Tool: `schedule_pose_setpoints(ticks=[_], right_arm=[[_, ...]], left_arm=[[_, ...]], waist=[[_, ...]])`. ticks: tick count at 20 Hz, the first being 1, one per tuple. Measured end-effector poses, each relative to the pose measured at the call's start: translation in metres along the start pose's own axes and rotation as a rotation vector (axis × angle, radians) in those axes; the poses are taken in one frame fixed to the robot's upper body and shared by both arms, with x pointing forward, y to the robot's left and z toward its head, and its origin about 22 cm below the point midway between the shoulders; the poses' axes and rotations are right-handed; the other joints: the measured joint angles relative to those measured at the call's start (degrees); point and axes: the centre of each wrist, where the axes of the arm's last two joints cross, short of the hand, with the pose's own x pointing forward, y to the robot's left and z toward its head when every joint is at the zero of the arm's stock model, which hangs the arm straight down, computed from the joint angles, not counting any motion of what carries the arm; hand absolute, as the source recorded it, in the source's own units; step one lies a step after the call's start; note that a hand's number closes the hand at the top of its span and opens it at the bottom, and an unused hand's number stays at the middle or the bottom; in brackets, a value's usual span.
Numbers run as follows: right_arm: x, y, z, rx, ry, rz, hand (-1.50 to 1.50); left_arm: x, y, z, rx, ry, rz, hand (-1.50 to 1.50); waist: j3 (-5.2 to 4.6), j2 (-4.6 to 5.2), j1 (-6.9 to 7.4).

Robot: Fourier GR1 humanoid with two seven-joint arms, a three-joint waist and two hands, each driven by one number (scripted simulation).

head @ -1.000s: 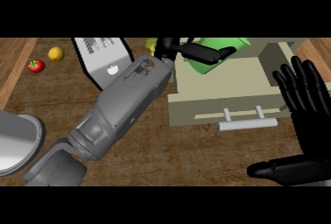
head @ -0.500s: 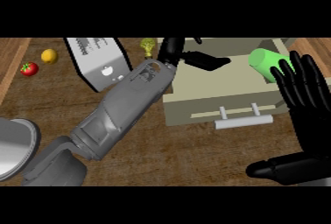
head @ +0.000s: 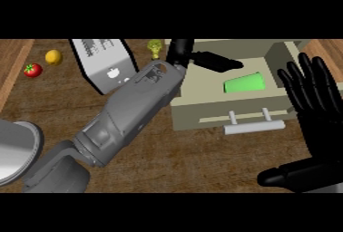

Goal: Pick up the cup, place it into the drawer and close the drawer

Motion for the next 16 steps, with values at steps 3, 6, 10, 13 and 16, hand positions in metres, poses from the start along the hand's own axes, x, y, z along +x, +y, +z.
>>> schedule_pose_setpoints(ticks=[3,6,10,13,16], right_arm=[[0.002,-0.003,0.004,0.013,0.003,-0.018,-1.5],[0.007,-0.011,0.009,0.015,0.003,-0.022,1.5],[0.013,-0.017,0.016,0.043,0.003,0.0,1.5],[0.018,-0.021,0.018,0.097,0.028,0.07,1.5],[0.02,-0.024,0.024,0.138,0.051,0.157,1.5]], left_arm=[[0.004,-0.001,0.0,0.005,-0.039,0.076,-1.5],[0.009,-0.001,-0.002,0.006,-0.062,0.147,-1.5],[0.014,0.005,-0.003,0.026,-0.057,0.212,-1.5],[0.011,0.013,0.004,0.049,-0.062,0.248,-1.5],[0.006,0.038,0.009,0.095,-0.065,0.273,-1.5]], waist=[[-0.01,-0.25,0.77],[-0.02,-0.63,2.24],[-0.05,-1.09,3.9],[-0.07,-1.5,5.31],[-0.08,-1.72,6.17]])
